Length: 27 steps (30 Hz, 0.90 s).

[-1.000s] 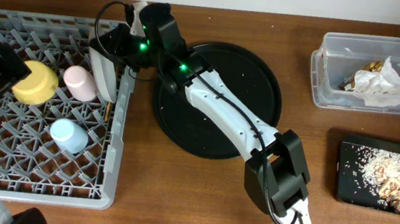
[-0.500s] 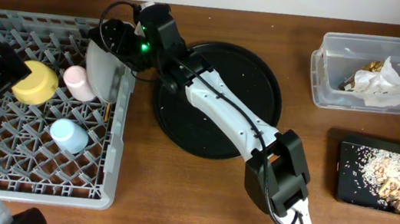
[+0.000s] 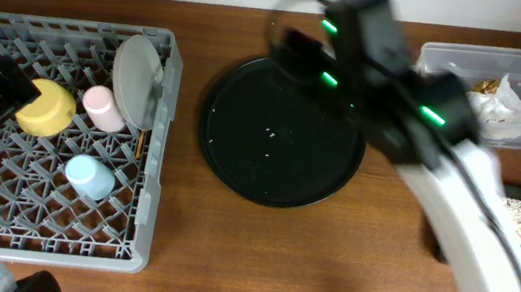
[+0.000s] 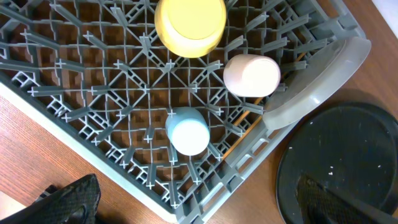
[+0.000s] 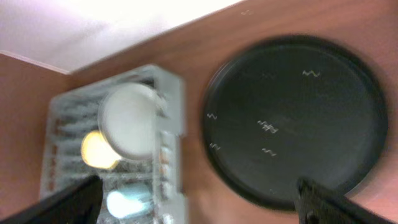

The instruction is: Sort waste into correct bins and load items into the dishwasher rack

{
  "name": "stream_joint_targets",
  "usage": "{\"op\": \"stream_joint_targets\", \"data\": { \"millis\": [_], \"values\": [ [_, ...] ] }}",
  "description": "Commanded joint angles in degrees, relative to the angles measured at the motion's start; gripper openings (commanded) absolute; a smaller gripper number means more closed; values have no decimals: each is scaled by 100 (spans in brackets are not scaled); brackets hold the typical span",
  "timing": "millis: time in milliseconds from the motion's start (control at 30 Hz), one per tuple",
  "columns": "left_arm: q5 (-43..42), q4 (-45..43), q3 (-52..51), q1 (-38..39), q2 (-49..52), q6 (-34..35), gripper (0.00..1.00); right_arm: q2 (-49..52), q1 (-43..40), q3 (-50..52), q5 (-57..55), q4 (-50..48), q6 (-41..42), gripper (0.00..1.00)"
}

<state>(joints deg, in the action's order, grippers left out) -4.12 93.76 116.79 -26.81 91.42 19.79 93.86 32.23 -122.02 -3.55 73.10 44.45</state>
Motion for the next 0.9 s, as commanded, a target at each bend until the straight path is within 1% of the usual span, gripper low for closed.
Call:
{"op": "stream_joint_targets", "data": {
  "millis": [0,133,167,200,267,333,400,500,533,600,767,833,867],
  "values": [
    [-13,-4,-7,-42,33,55,100,-520,-7,20,-1311,1154,-201,98],
    [-13,-4,-7,-42,33,55,100,-1067,-7,20,-1635,2404,-203,98],
    [-13,-2,-7,-42,33,55,100,-1213,0,107,-1427,2424,-640,98],
    [-13,-4,-7,-42,33,55,100,-1368,4,221,-1154,2424,-911,98],
    [-13,-4,-7,-42,35,55,100,-1749,4,603,-675,2424,-1202,98],
    [-13,-2,-7,-42,35,55,100,-2118,4,1001,-435,2424,-1532,98],
    [-13,-4,-7,-42,33,55,100,-2415,4,1200,-339,2422,-1572,98],
    [-13,-4,-7,-42,33,55,100,-2533,4,1198,-352,2422,-1622,98],
    [-13,-2,-7,-42,35,55,100,-2590,4,1200,-350,2424,-2074,98],
    [-13,-4,-7,-39,33,55,100,-2706,4,1200,-352,2424,-2553,98],
    [-13,-4,-7,-42,33,55,100,-3394,-2,1499,-619,2422,-2634,98],
    [-13,-2,-7,-42,33,55,100,-3818,-24,1823,-680,2411,-2594,98],
    [-13,-4,-7,-42,33,55,100,-4175,-170,2155,-678,2315,-2599,98]
  ]
}}
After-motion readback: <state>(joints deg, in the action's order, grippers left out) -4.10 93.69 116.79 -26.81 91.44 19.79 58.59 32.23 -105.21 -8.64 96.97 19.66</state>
